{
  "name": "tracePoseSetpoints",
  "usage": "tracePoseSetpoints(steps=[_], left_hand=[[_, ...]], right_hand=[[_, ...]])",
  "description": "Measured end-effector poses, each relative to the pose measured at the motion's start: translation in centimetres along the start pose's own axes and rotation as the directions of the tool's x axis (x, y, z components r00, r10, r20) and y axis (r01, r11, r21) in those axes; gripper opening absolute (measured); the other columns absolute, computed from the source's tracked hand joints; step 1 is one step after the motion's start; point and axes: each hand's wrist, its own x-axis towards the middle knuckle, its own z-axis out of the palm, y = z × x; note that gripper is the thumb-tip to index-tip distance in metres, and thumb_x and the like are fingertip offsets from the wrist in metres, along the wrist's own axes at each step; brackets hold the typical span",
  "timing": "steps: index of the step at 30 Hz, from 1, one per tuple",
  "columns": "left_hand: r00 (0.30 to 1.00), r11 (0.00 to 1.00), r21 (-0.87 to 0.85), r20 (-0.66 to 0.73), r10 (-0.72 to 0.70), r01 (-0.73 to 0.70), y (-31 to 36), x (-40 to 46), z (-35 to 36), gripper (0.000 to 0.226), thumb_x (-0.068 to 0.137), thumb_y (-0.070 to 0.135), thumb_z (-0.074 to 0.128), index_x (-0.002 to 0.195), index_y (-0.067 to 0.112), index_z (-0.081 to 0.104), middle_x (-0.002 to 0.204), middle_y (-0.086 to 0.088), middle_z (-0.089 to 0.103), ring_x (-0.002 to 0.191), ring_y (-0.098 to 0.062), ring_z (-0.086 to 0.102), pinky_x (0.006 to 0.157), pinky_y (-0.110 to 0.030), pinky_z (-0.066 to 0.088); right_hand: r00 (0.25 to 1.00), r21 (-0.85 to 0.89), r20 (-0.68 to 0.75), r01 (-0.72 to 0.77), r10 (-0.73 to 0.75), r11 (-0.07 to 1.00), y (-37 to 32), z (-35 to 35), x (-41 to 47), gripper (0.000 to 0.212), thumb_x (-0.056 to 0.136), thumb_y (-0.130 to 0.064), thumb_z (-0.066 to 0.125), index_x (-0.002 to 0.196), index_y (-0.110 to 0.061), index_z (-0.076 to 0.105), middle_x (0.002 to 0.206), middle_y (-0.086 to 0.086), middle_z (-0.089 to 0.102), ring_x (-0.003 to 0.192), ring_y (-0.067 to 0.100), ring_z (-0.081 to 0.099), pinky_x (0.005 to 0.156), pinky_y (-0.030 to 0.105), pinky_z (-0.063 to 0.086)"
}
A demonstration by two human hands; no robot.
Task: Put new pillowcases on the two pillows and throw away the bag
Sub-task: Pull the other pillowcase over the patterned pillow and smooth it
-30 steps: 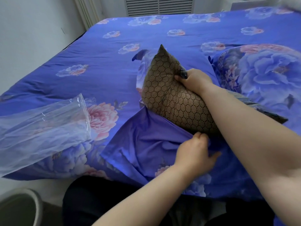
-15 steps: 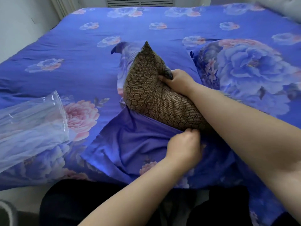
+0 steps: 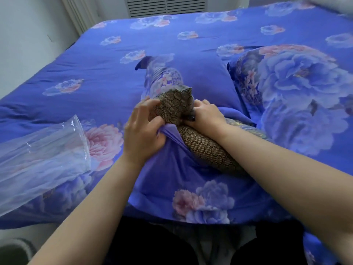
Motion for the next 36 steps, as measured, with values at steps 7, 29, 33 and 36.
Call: tracePoseSetpoints(steps=[7, 29, 33, 36], left_hand=[[0.999, 0.963, -0.269, -0.037, 0.020, -0.030, 2.3, 2.5, 2.1, 0.027, 0.094, 0.028, 0.046, 0.103, 0.013, 0.067, 0.122, -0.006, 0.061, 0.110, -0.026, 0.059, 0.084, -0.032, 0.049], [0.666, 0.891, -0.189, 0.604, 0.437, -0.414, 0.3, 1.7, -5.0, 0.020, 0.067, 0.035, 0.043, 0.055, 0.021, 0.050, 0.064, 0.006, 0.052, 0.065, -0.018, 0.049, 0.069, -0.025, 0.039], [0.694, 0.949, -0.198, 0.647, 0.314, -0.245, -0.7, 2.0, -5.4, 0.017, 0.074, 0.036, 0.043, 0.064, 0.027, 0.053, 0.088, 0.010, 0.059, 0.074, -0.018, 0.054, 0.061, -0.021, 0.035], [0.695, 0.982, -0.181, 0.700, 0.163, -0.048, -2.2, 1.1, -5.3, 0.009, 0.074, 0.037, 0.047, 0.074, 0.028, 0.051, 0.074, 0.009, 0.055, 0.072, -0.019, 0.050, 0.061, -0.025, 0.034]], right_hand=[[0.997, 0.019, -0.063, 0.057, -0.055, 0.998, 0.3, 1.6, -2.2, 0.057, 0.082, -0.037, 0.059, 0.131, -0.011, 0.050, 0.130, 0.011, 0.052, 0.121, 0.032, 0.041, 0.101, 0.036, 0.031], [0.918, -0.096, 0.247, 0.341, -0.310, 0.935, -6.1, -1.4, -7.2, 0.021, 0.085, -0.029, 0.044, 0.096, -0.028, 0.063, 0.088, -0.006, 0.065, 0.108, 0.021, 0.054, 0.112, 0.055, -0.008], [0.880, 0.023, 0.419, 0.239, -0.226, 0.971, -6.9, -1.8, -5.5, 0.010, 0.089, -0.025, 0.043, 0.087, -0.027, 0.053, 0.080, -0.009, 0.056, 0.112, 0.017, 0.053, 0.112, 0.056, -0.012], [0.865, 0.430, 0.423, 0.069, -0.269, 0.900, -5.0, -2.4, -5.9, 0.028, 0.086, -0.024, 0.059, 0.113, -0.025, 0.053, 0.102, -0.011, 0.066, 0.117, 0.004, 0.052, 0.114, 0.046, -0.016]])
